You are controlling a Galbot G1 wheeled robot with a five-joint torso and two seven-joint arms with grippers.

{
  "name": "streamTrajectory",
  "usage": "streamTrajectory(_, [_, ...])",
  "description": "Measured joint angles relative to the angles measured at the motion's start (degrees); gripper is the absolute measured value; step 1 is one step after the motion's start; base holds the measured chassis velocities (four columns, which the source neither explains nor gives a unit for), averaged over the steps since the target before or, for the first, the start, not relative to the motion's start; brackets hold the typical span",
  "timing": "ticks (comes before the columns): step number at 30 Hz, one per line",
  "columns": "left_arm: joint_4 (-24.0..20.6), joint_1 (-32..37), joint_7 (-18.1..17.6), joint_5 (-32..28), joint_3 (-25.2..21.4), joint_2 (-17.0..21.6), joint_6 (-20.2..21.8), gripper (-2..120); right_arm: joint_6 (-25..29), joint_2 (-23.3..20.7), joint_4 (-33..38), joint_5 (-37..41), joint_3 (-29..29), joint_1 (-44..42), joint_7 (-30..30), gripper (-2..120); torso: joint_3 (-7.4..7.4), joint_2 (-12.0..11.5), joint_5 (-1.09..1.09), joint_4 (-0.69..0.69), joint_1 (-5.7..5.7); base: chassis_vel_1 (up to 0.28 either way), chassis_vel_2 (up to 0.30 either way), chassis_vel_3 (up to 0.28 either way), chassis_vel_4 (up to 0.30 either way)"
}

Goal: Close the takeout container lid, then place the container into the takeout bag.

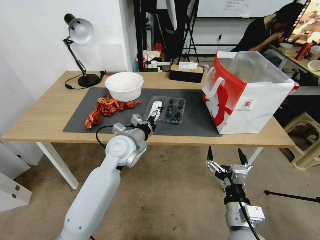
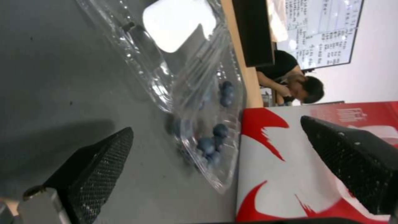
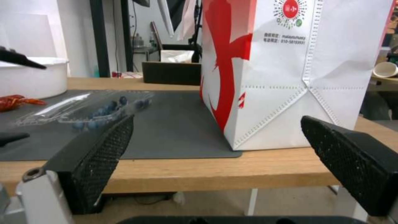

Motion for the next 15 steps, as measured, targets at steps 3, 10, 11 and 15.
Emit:
streamTrajectory(3, [1.2, -0.7, 0.1, 0.4, 0.0, -0.6, -0.2, 100, 0.0, 0.0, 0.0, 0.1, 0.0, 0.0, 0.0, 100, 0.0, 0.0, 0.01, 0.0, 0.0, 0.0, 0.0, 0.0, 0.0])
streamTrajectory(10, [3.6, -1.9, 0.8, 1.4, 0.0, -1.5, -0.9, 100, 0.0, 0.0, -0.3, 0.1, 0.1, 0.3, 0.0, 100, 0.0, 0.0, 0.01, 0.0, 0.0, 0.0, 0.0, 0.0, 0.0])
streamTrajectory(11, [3.6, -1.9, 0.8, 1.4, 0.0, -1.5, -0.9, 100, 0.0, 0.0, -0.3, 0.1, 0.1, 0.3, 0.0, 100, 0.0, 0.0, 0.01, 0.0, 0.0, 0.0, 0.0, 0.0, 0.0])
streamTrajectory(15, [5.2, -2.9, 1.5, 2.1, 0.0, -1.8, -1.4, 100, 0.0, 0.2, -0.4, 0.1, 0.0, 0.4, 0.1, 100, 0.0, 0.0, 0.01, 0.0, 0.0, 0.0, 0.0, 0.0, 0.0])
